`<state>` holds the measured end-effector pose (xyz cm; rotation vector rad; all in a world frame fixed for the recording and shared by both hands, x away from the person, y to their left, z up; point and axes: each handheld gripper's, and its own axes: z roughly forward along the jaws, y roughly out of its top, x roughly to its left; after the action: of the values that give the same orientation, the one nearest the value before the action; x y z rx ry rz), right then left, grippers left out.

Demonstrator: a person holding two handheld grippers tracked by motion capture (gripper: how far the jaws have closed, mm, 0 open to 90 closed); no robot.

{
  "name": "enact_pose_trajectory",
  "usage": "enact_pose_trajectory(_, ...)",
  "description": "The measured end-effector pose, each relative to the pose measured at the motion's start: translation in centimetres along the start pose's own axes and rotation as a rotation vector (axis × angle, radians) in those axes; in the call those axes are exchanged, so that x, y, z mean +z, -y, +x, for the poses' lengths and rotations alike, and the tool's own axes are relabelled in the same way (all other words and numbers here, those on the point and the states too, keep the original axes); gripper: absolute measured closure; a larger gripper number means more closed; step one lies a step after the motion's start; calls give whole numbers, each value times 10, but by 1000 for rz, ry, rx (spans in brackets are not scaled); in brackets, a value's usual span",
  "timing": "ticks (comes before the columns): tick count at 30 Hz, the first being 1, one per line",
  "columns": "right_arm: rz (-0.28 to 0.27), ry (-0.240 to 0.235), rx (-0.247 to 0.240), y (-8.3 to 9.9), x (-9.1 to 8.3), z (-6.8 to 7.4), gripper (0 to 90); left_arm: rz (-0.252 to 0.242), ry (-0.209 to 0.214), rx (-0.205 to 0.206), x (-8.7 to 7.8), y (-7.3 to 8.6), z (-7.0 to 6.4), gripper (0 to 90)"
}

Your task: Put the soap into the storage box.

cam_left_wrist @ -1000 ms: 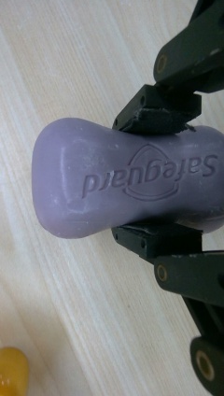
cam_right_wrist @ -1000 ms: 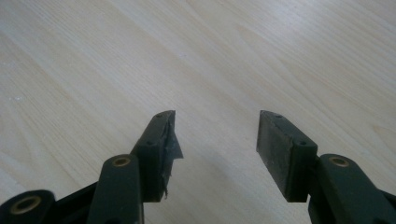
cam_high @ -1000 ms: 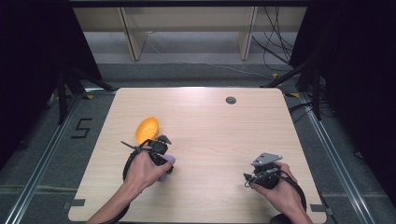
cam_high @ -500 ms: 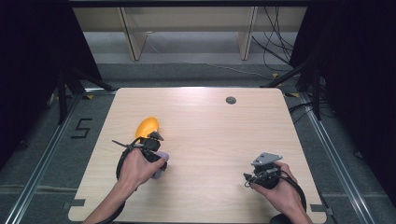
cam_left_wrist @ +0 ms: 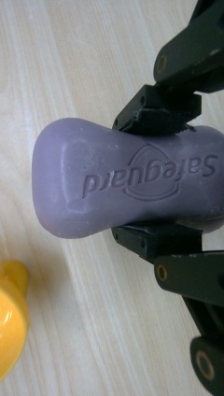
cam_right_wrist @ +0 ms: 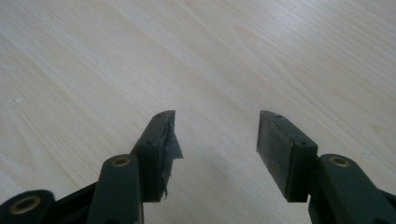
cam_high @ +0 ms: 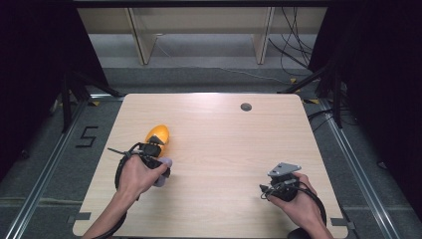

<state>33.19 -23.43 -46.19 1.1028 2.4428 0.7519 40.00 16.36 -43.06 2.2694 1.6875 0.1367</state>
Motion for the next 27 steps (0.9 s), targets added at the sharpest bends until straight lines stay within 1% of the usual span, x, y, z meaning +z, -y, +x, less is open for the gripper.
enact_pose_trajectory(2, 5, 8, 6, 0, -1, 1, 474, -8, -1, -18, -1, 0, 3, 489)
enact_pose_trajectory(3, 5, 8, 6, 0, -1, 1, 474, -8, -1, -18, -1, 0, 3, 489)
enact_pose_trajectory(4, 5, 17, 5, 0, -1, 1, 474, -4, -3, -21, -1, 0, 5, 489)
enact_pose_trajectory(6, 4, 18, 5, 0, -1, 1, 474, -7, -8, -19, -1, 0, 6, 489)
enact_pose_trajectory(7, 4, 18, 5, 0, -1, 1, 474, -11, -7, -26, -1, 0, 7, 489)
enact_pose_trajectory(8, 4, 19, 6, 0, -1, 1, 474, -9, -9, -22, -2, -1, 8, 489)
enact_pose_trajectory(9, 5, 15, 6, 0, -1, 1, 474, -13, -11, -31, -2, -1, 9, 489)
enact_pose_trajectory(10, 5, 11, 8, 0, -1, 1, 474, -8, -12, -26, -2, -1, 10, 489)
enact_pose_trajectory(11, 0, 0, 1, 0, 0, 0, 474, -13, -11, -32, -2, -1, 11, 489)
enact_pose_trajectory(14, 1, 12, 21, 0, -2, 1, 474, -18, -14, -41, -4, -1, 13, 489)
enact_pose_trajectory(15, 1, 12, 21, 0, -2, 1, 474, -23, -16, -36, -4, -2, 14, 489)
enact_pose_trajectory(16, 5, 13, 24, 0, -2, 1, 474, -20, -16, -44, -5, -2, 15, 489)
enact_pose_trajectory(17, 4, 12, 25, 0, -2, 1, 474, -22, -18, -39, -6, -2, 16, 489)
enact_pose_trajectory(18, 4, 12, 25, 0, -2, 1, 474, -27, -17, -48, -6, -2, 17, 489)
enact_pose_trajectory(20, 4, 15, 25, 0, -2, 1, 474, -27, -20, -52, -8, -3, 18, 489)
enact_pose_trajectory(21, 4, 15, 24, 0, -2, 1, 473, -32, -24, -47, -8, -4, 19, 489)
enact_pose_trajectory(24, 4, 13, 24, 0, -2, 1, 474, -43, -27, -54, -9, -5, 21, 490)
enact_pose_trajectory(27, 3, 15, 25, 0, -2, 1, 474, -42, -27, -58, -12, -6, 23, 490)
